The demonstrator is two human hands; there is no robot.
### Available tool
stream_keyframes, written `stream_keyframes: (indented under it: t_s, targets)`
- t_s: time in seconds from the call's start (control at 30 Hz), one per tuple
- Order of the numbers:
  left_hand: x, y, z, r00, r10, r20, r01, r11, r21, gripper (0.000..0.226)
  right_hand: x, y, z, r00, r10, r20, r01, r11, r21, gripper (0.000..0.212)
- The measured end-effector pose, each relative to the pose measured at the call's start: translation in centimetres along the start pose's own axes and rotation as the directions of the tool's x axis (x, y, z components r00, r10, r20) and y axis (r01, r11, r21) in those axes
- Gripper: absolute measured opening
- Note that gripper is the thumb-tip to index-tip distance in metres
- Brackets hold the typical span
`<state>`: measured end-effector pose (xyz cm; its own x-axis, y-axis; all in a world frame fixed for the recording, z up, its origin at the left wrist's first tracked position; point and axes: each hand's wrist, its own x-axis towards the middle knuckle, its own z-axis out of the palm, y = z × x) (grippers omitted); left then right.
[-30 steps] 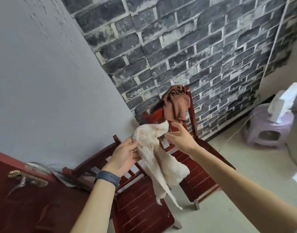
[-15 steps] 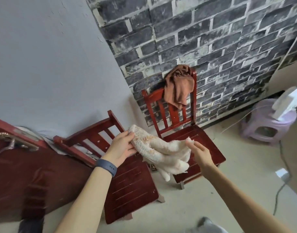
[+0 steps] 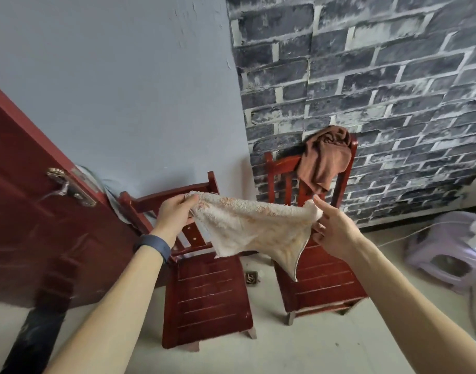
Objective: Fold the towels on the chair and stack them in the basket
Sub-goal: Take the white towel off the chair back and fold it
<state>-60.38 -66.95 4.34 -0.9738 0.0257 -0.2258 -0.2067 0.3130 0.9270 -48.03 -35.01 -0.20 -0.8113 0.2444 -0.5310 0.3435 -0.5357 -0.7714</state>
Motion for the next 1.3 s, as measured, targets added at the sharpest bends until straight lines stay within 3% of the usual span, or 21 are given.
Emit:
stream_keyframes:
  t_s: [0.07,0.17,0.23,0.3,0.4,0.47,0.53,0.6,0.63,0.7,0.73,0.8,0.83,1.0,1.13,1.2,1.3]
  targets:
    - [0.3,-0.6,-1.1,0.999,0.029,-0.032,-0.028,0.999,0.023,0.028,0.5,-0.8,1.0,0.991,-0.024,-0.133,0.018,0.999,-0.047,0.018]
    - [0.6,-1.3,-2.9,0.993,0.026,-0.113,-0.031,0.999,-0.038,0.029,0.9,-1.7,2.6,0.927,-0.264,-0.267,0.204,0.951,-0.232,0.016]
    - [1.2,-1.4,-4.0,0.980,-0.032,-0.197,-0.005,0.983,-0.185,0.015,1.1,-1.8,4.3,0.880,-0.446,-0.164,0.302,0.791,-0.532,0.015]
    - [1.8,-1.5,-5.2,0.962,-0.053,-0.269,-0.008,0.975,-0.221,0.015,1.3,-1.8,5.9,0.851,-0.521,-0.068,0.340,0.644,-0.686,0.017]
    - [2.4,-2.7,-6.9,0.965,0.037,-0.260,-0.022,0.998,0.060,0.021,1.4,-2.9,8.1,0.783,-0.602,-0.157,0.354,0.640,-0.682,0.028]
    - [2.1,-3.1,-7.6,0.955,0.057,-0.292,-0.016,0.990,0.142,0.024,1.4,-3.1,9.3,0.749,-0.647,-0.141,0.380,0.595,-0.708,0.027]
    - [1.8,-3.5,-8.6,0.960,-0.049,-0.277,0.037,0.998,-0.048,0.019,1.5,-2.7,10.4,0.759,-0.644,-0.098,0.396,0.575,-0.716,0.022]
    - [1.3,-3.9,-9.8,0.979,-0.155,-0.130,0.114,0.955,-0.275,0.019,1.6,-2.0,11.2,0.802,-0.597,-0.023,0.396,0.561,-0.727,0.020]
    - [1.0,-4.2,-10.5,0.986,-0.156,-0.056,0.132,0.945,-0.299,0.021,1.5,-1.7,11.4,0.832,-0.555,0.024,0.393,0.559,-0.730,0.022]
    - [0.8,-5.1,-12.0,0.995,-0.087,0.058,0.094,0.986,-0.137,0.031,1.7,-0.8,11.7,0.873,-0.468,0.136,0.391,0.505,-0.769,0.030]
    - [0.8,-5.7,-12.7,0.995,-0.029,0.095,0.024,0.998,0.054,0.036,1.8,-0.1,11.8,0.880,-0.437,0.187,0.390,0.438,-0.810,0.034]
    - [0.7,-6.8,-13.7,0.992,0.048,0.120,-0.098,0.884,0.457,0.039,1.9,1.4,12.3,0.872,-0.425,0.242,0.384,0.289,-0.877,0.030]
    - [0.7,-7.4,-14.2,0.991,0.087,0.101,-0.130,0.812,0.568,0.036,1.8,2.1,12.8,0.857,-0.447,0.255,0.387,0.232,-0.893,0.025]
    - [0.3,-10.2,-16.2,0.969,0.227,-0.092,-0.108,0.732,0.672,0.018,2.6,5.7,13.3,0.707,-0.592,0.387,0.459,-0.031,-0.888,0.016]
    - [-1.6,-14.1,-17.1,0.947,0.282,-0.157,-0.054,0.618,0.784,0.018,2.4,10.6,12.3,0.604,-0.658,0.450,0.473,-0.159,-0.867,0.013]
    - [-3.1,-16.5,-17.4,0.940,0.302,-0.156,-0.045,0.566,0.823,0.017,1.8,13.8,11.4,0.612,-0.649,0.451,0.451,-0.182,-0.874,0.012]
    - [-5.5,-21.1,-17.7,0.963,0.263,-0.062,-0.070,0.465,0.882,0.013,0.7,18.6,9.7,0.709,-0.567,0.418,0.391,-0.178,-0.903,0.013]
